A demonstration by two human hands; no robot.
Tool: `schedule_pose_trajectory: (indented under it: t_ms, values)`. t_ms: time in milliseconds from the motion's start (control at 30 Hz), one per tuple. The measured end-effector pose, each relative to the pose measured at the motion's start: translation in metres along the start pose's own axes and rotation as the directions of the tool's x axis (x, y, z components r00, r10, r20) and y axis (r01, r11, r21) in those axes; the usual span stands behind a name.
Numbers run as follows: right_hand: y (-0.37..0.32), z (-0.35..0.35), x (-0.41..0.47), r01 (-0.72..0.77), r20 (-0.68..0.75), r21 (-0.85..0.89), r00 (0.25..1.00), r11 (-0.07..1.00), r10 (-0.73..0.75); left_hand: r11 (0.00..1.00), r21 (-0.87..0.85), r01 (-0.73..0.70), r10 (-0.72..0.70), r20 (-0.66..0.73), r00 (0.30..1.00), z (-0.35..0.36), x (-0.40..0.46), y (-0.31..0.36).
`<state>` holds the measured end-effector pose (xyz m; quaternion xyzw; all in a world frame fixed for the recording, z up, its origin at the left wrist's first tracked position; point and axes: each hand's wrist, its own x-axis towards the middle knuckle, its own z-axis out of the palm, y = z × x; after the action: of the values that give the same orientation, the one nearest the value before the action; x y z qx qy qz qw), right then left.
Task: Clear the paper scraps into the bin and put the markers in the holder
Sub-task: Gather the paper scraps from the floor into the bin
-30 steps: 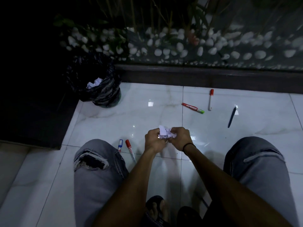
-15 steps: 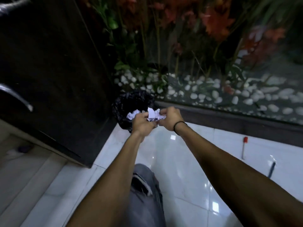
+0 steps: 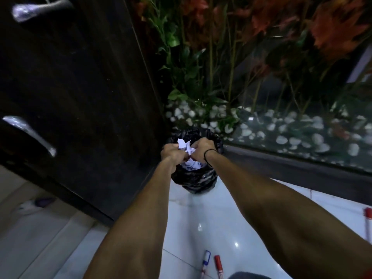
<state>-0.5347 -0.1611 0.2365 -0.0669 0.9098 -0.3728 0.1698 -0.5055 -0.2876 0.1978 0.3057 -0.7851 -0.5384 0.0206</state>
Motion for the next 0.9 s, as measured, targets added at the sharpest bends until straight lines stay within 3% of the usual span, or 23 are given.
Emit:
schedule_pose_trajectory:
  t_ms: [167, 333, 533, 733, 900]
  values:
    - [0.012, 0.008, 0.006, -0.003, 0.053, -0.027, 0.999, 1.0, 0.004, 0.998, -0.011, 0.056, -0.053, 0.183, 0.982, -0.002, -0.007, 0.016]
    - [0.018, 0.001, 0.004, 0.024, 0.046, -0.036, 0.999, 0.999, -0.022, 0.996, 0.051, 0.075, -0.082, 0.136, 0.987, -0.003, -0.016, 0.018]
    - [0.033, -0.023, -0.015, 0.119, -0.043, 0.04, 0.992, 0.992, -0.117, 0.998, 0.061, -0.001, 0.001, -0.01, 1.0, 0.007, -0.035, 0.012]
    - [0.063, -0.05, -0.064, 0.191, -0.072, 0.077, 0.98, 0.979, -0.186, 0.987, -0.16, -0.002, 0.015, 0.079, 0.997, 0.026, -0.08, 0.02]
    - [0.084, -0.065, -0.102, 0.175, -0.076, 0.058, 0.982, 0.983, -0.171, 0.977, -0.203, -0.067, 0.093, 0.117, 0.989, 0.031, -0.132, 0.024]
